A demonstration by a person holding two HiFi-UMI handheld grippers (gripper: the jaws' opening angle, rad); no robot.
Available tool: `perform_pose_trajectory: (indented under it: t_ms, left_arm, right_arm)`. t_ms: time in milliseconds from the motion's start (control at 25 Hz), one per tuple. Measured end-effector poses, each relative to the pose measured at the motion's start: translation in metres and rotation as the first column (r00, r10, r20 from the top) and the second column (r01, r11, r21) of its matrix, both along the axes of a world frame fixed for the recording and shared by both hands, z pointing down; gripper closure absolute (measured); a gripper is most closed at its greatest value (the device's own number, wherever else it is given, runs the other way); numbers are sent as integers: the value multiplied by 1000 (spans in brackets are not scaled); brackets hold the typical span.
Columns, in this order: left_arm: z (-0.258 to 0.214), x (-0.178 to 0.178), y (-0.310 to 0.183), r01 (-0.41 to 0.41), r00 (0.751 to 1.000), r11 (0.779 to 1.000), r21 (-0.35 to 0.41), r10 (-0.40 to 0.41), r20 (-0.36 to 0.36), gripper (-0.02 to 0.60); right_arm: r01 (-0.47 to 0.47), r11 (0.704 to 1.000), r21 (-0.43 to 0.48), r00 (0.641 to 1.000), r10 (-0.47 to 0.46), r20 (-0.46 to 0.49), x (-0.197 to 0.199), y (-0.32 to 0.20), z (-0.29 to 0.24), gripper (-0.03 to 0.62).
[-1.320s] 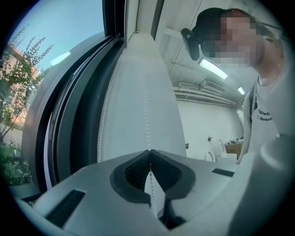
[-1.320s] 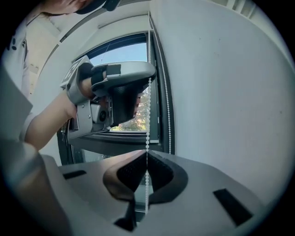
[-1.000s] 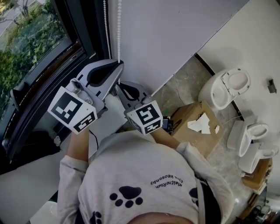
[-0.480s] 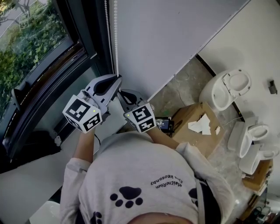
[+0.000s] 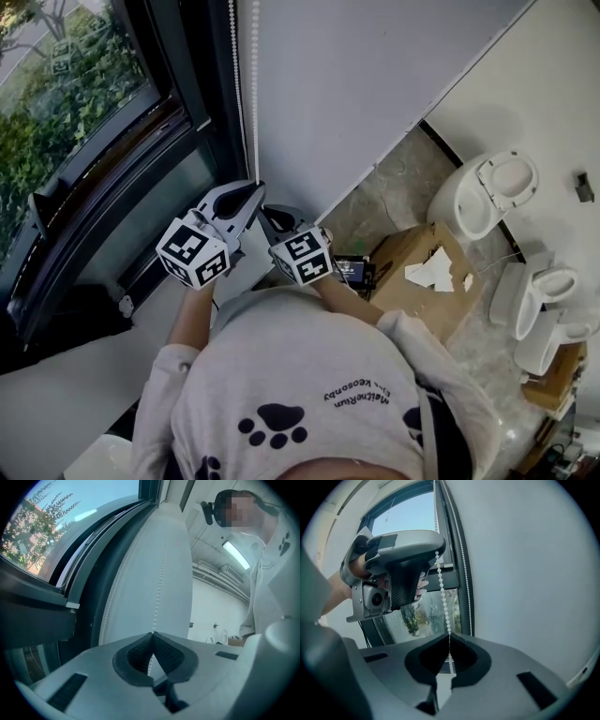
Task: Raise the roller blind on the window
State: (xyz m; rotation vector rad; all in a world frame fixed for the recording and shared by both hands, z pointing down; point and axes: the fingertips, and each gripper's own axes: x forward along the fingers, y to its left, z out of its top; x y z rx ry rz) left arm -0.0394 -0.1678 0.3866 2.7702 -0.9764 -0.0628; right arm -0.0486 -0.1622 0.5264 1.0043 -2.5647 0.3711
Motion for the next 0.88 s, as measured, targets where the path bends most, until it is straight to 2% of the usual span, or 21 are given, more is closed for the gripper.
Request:
perform_pose_trajectory:
  t_ms: [160, 240, 280, 440, 640, 880]
  left_arm:
    - [5, -3, -1, 9, 1000, 1000, -3, -9, -16, 572]
    - [5, -5, -1, 12, 1000, 1000, 3, -12, -13, 572]
    - [5, -6, -2, 14, 1000, 1000, 6, -14, -12, 572]
    - [5, -11, -3, 18, 1000, 1000, 7, -18, -24, 572]
    - [4, -8, -1, 1, 1000, 1000, 12, -1, -31, 572]
    - [5, -6, 2, -15, 999, 1000, 13, 15, -36, 572]
  right_arm:
    - [-1, 1000, -25, 1000, 1, 14, 2, 1, 0, 577]
    - [-14, 1000, -15, 998, 15, 57, 5, 0, -19, 505]
    - [-23, 1000, 0, 996, 23, 85, 8, -1, -33, 494]
    - [-58, 993, 100, 987, 42, 158, 19, 2, -102, 496]
    - [-68, 979, 191, 967, 18, 255, 23, 9, -183, 496]
    - [-32, 938, 345, 969, -55, 239, 9, 8, -255, 496]
